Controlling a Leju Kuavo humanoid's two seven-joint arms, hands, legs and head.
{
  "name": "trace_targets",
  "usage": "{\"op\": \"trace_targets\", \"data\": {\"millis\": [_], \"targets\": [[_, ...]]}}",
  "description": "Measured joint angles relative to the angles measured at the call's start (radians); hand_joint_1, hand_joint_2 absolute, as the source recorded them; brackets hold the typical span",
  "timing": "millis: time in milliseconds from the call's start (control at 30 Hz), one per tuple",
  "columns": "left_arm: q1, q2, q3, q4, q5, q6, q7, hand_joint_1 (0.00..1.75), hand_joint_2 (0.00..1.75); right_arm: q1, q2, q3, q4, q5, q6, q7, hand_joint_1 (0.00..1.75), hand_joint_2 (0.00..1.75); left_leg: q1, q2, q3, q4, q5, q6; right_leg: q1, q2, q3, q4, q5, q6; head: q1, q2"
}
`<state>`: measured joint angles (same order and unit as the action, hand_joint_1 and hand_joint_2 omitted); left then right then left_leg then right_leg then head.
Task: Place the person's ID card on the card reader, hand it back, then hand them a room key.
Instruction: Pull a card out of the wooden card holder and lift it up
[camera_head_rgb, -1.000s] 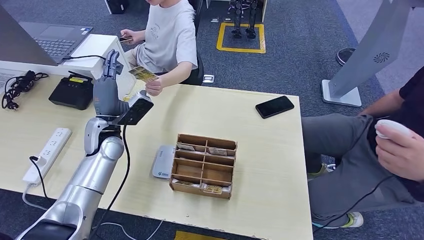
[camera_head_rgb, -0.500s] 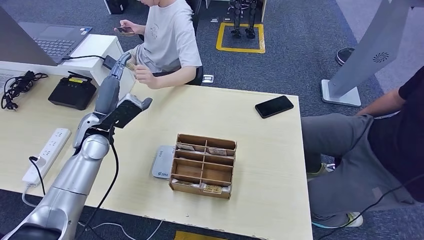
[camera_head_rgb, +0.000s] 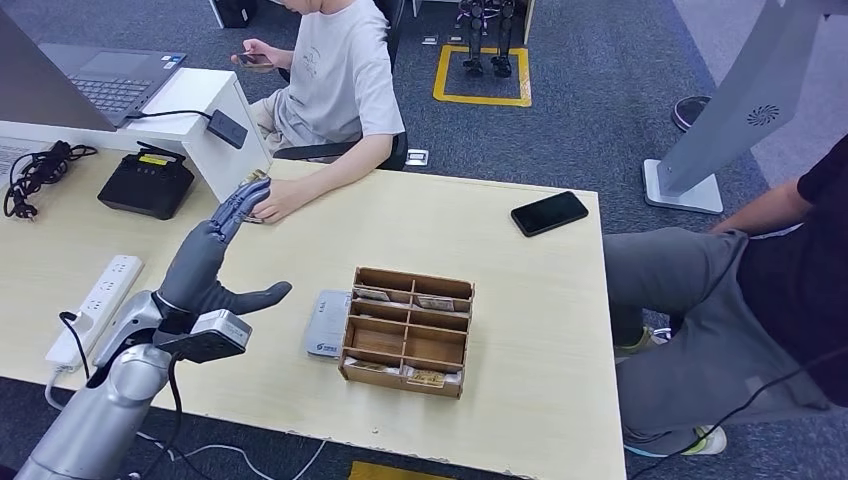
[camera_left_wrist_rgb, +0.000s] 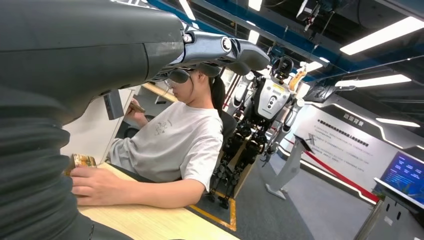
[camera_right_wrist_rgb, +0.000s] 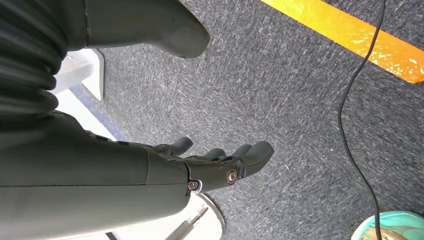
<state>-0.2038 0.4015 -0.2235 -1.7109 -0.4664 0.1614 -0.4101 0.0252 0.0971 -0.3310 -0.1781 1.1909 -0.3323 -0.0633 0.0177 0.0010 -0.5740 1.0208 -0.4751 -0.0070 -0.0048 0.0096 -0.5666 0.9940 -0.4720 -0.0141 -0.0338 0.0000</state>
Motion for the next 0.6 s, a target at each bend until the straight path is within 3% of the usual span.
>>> {"op": "trace_targets", "data": {"millis": [333, 433, 600], "targets": [[0.024, 0.015, 0.000, -0.027, -0.022, 0.004, -0.005, 0.00, 1.75, 0.000, 0.000, -0.002, 0.000, -0.005, -0.002, 0.000, 0.00, 1.75, 0.000, 0.000, 0.000, 0.000, 0.000, 0.000, 0.000, 0.000, 0.000, 0.000, 0.000, 0.000, 0.000, 0.000], [0.113, 0.033, 0.004, -0.064, -0.114, 0.059, -0.016, 0.00, 1.75, 0.001, -0.001, -0.010, 0.000, -0.016, -0.005, -0.005, 0.00, 1.75, 0.000, 0.003, 0.001, -0.001, -0.002, -0.001, 0.000, 0.004, 0.001, 0.000, 0.000, 0.000, 0.000, 0.000], [0.344, 0.059, 0.037, -0.143, -0.227, 0.214, -0.049, 0.00, 1.75, 0.010, -0.007, -0.025, 0.000, -0.022, -0.010, -0.007, 0.00, 1.75, 0.000, 0.002, 0.002, -0.001, -0.004, -0.001, 0.000, 0.003, 0.001, 0.000, -0.004, 0.001, 0.000, 0.000]]}}
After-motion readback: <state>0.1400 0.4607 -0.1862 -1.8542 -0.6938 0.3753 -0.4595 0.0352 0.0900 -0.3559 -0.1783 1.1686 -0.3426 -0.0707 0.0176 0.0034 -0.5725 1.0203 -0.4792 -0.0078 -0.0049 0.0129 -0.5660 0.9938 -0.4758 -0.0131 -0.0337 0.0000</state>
